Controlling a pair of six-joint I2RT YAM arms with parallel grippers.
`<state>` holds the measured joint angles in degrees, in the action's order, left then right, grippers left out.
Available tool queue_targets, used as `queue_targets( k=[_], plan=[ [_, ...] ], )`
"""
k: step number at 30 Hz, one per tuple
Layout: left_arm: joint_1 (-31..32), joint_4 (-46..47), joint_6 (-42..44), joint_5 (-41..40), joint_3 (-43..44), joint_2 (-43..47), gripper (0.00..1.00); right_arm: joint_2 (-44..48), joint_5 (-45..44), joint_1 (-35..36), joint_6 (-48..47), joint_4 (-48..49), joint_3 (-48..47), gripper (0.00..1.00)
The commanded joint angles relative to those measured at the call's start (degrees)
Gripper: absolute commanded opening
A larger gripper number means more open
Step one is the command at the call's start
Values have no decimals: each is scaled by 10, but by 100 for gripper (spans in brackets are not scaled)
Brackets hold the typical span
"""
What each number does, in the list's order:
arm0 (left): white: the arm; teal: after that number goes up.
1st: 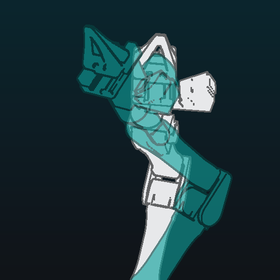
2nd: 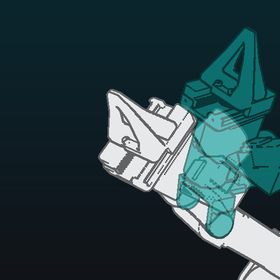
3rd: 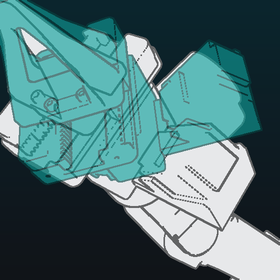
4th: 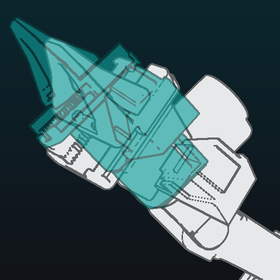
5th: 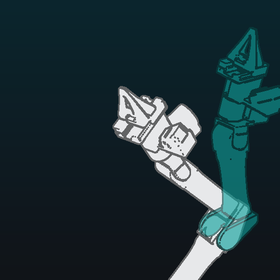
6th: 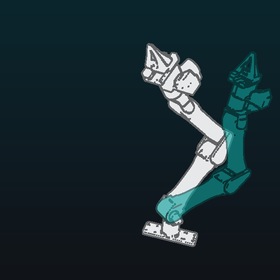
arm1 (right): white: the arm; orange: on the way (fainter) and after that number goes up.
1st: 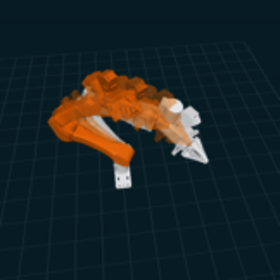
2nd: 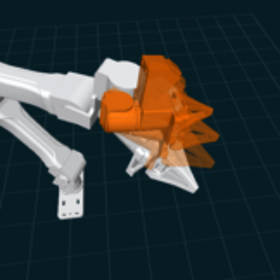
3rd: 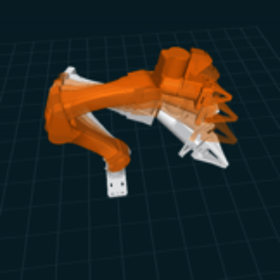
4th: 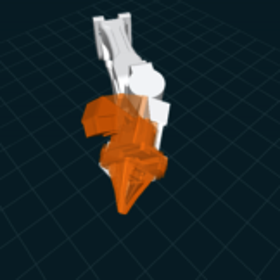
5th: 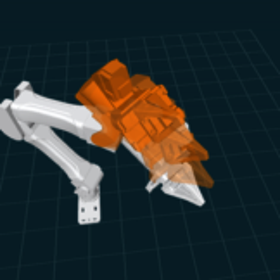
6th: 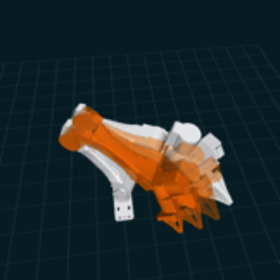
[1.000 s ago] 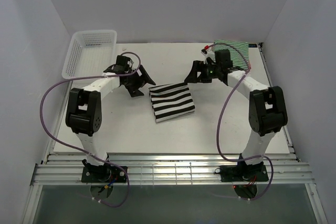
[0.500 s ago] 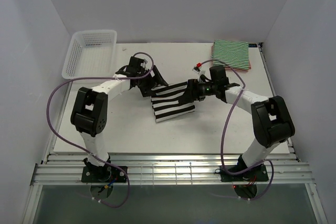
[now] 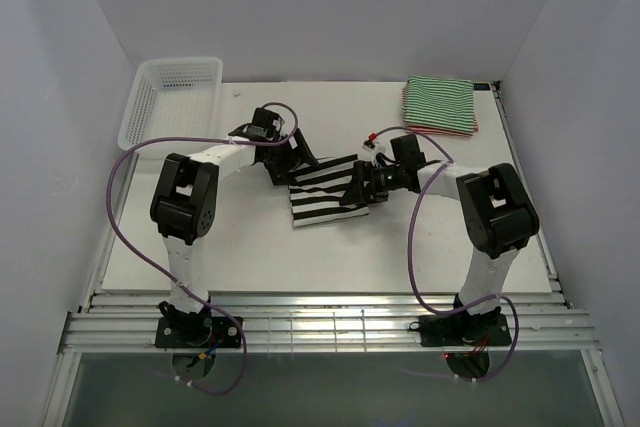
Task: Fold and stack the tank tops
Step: Fold the tank top
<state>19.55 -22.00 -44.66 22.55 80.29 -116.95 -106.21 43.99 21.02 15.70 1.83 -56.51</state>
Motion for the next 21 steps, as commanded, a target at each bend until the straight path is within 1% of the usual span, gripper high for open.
queue_targets(
  k=[1,5,8,10,12,14,16,17,18,21],
  plan=[
    [-5,-19,45,-9,10,21,98,2,-56,-4,-42,-52,-28,90],
    [3,-17,76,-1,20,76,98,76,-87,-4,-51,-76,-37,90],
    [16,-16,97,-15,10,125,98,107,-92,-4,-57,-78,-43,90],
    [25,-15,100,-14,0,142,98,104,-86,-4,-56,-78,-68,90],
    [34,-8,95,-5,-28,165,98,84,-59,-4,-46,-74,-88,90],
    [40,5,88,15,-68,176,98,58,-45,-2,-31,-41,-107,90],
    [46,31,79,30,-98,189,98,32,-51,-3,-23,-29,-125,90],
    [51,40,78,55,-122,191,98,1,-51,-2,-22,-25,-153,90],
    [54,48,71,62,-134,192,98,-16,-51,-3,-16,-25,-168,90],
    [57,56,68,65,-171,191,98,-88,-57,-3,-5,6,-228,90]
  ],
)
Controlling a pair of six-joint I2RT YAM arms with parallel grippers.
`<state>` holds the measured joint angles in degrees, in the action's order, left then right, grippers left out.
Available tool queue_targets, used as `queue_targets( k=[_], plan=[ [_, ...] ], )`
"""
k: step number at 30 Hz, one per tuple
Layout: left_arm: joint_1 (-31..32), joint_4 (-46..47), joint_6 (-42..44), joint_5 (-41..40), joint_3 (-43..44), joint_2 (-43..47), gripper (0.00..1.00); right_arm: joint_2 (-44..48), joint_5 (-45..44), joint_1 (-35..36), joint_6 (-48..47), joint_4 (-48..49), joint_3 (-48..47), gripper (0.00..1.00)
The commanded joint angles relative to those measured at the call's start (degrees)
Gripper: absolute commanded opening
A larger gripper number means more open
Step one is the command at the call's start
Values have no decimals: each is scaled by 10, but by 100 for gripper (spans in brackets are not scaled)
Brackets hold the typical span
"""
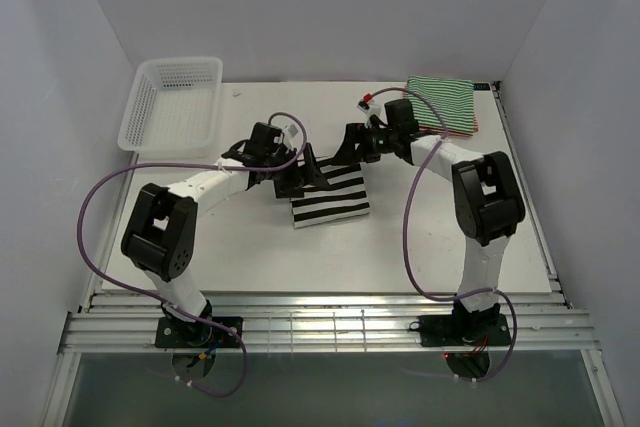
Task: Fold and stack the tank tops
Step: Fold the tank top
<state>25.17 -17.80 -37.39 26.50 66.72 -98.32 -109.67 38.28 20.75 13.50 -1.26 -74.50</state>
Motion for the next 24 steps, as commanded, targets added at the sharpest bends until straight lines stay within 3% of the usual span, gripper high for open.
queue_targets(
  k=[1,7,12,15,20,24],
  plan=[
    [1,16,-6,27,-42,5,98,-72,-3,0,21,39,-64,90],
    [1,-2,4,2,-75,-10,98,-163,-43,-4,29,14,-164,90],
    [1,-24,14,-12,-57,4,98,-135,-30,-3,18,-22,-189,90],
    [1,-26,17,-15,-37,43,98,-75,-53,-2,-8,-50,-171,90],
    [1,-35,6,-50,-47,120,98,65,-156,-5,-22,-64,-42,90],
    [1,-59,-8,-113,-84,175,98,108,-200,-5,-28,-113,22,90]
  ],
)
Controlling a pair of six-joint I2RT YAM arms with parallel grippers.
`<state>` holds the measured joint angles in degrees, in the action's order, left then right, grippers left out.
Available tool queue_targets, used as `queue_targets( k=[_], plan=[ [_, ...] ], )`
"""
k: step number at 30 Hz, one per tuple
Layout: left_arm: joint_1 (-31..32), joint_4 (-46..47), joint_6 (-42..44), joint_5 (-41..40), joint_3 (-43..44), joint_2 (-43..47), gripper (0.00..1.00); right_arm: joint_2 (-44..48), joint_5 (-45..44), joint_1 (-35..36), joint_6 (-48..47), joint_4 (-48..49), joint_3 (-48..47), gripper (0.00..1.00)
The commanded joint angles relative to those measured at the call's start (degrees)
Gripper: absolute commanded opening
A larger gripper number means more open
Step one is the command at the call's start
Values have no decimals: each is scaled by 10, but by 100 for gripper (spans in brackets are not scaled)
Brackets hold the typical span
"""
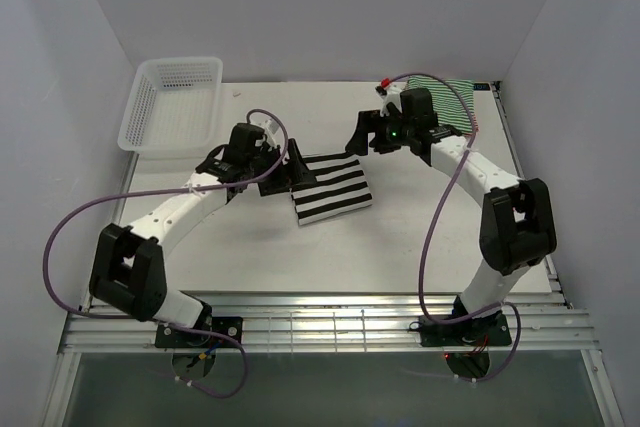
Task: Fold and stack the tank tops
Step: Fold the tank top, then neatly place the folded tank top to the corner
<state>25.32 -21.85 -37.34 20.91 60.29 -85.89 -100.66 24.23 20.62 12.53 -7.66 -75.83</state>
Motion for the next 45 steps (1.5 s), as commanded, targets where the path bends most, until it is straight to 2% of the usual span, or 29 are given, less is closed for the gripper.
queue_targets(
  k=[1,10,13,21,25,31,32,34,35,37,38,40,45],
  plan=[
    [-1,-28,-14,-66,-37,61,98,17,-60,-2,-26,-60,39,90],
    [-6,-76,-29,-126,-109,154,98,-41,-160,36,-82,-130,3,90],
    [-6,-82,-31,-134,-127,169,98,-69,-181,49,-94,-145,-11,93],
    [-8,-81,-40,-134,-159,174,98,-124,-220,86,-88,-137,-14,98],
    [-8,-79,-37,-136,-163,170,98,-153,-275,111,-86,-133,-23,100],
    [-9,-71,-34,-131,-163,153,98,-202,-314,143,-83,-119,-30,76],
    [-9,-71,-33,-131,-162,150,98,-207,-312,145,-81,-114,-26,65],
    [-9,-69,-31,-132,-161,145,98,-210,-312,149,-79,-104,-14,49],
    [-10,-68,-30,-133,-158,143,98,-206,-308,149,-78,-87,-8,33],
    [-11,-69,-25,-133,-155,139,98,-201,-309,150,-78,-72,1,12],
    [-12,-70,-24,-133,-149,137,98,-193,-310,149,-82,-64,7,8],
    [-14,-70,-19,-134,-144,132,98,-187,-320,149,-106,-55,2,8],
    [-20,-80,-17,-146,-115,122,98,-154,-426,140,-191,-59,-47,8]
  ],
)
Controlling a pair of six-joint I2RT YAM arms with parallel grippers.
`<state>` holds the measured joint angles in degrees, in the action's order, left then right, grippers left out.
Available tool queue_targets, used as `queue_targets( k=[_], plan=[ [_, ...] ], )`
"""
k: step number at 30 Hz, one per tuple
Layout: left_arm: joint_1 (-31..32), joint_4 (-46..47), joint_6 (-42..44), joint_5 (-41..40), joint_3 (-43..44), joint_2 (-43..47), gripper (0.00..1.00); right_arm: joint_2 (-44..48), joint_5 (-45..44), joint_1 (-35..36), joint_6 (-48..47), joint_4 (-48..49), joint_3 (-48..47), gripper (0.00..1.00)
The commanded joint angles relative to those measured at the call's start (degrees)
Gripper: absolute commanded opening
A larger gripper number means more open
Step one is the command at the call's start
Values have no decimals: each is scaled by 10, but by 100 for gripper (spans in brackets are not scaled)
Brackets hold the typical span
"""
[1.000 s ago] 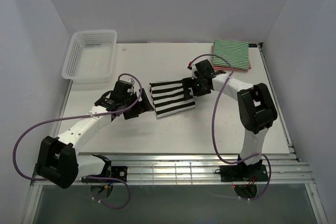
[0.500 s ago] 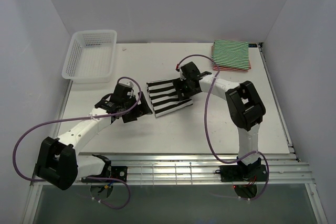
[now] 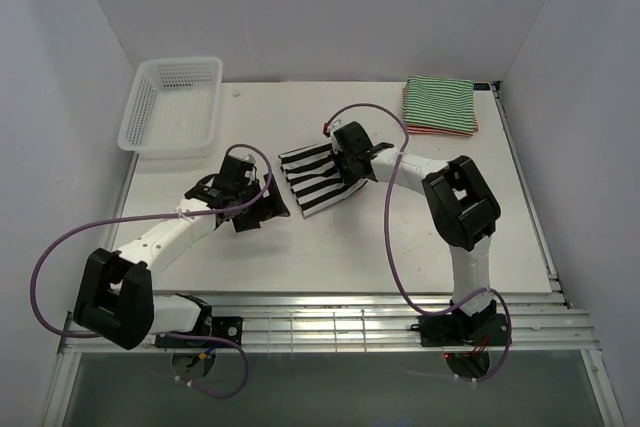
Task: Fold and stack the tank tops
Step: Neatly place the folded tank top to the corner
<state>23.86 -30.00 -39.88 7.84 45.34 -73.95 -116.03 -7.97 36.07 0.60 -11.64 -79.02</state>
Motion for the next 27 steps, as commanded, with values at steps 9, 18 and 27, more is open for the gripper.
queue_targets(
  k=[9,18,27],
  plan=[
    [-30,-12,15,-27,79,-30,98,43,-195,-81,-167,-39,-91,8],
    [-59,-12,31,-29,130,-86,98,10,-224,-136,-265,-7,-200,8],
    [-79,6,37,-12,154,-152,98,-45,-252,-160,-302,-22,-327,8]
  ],
)
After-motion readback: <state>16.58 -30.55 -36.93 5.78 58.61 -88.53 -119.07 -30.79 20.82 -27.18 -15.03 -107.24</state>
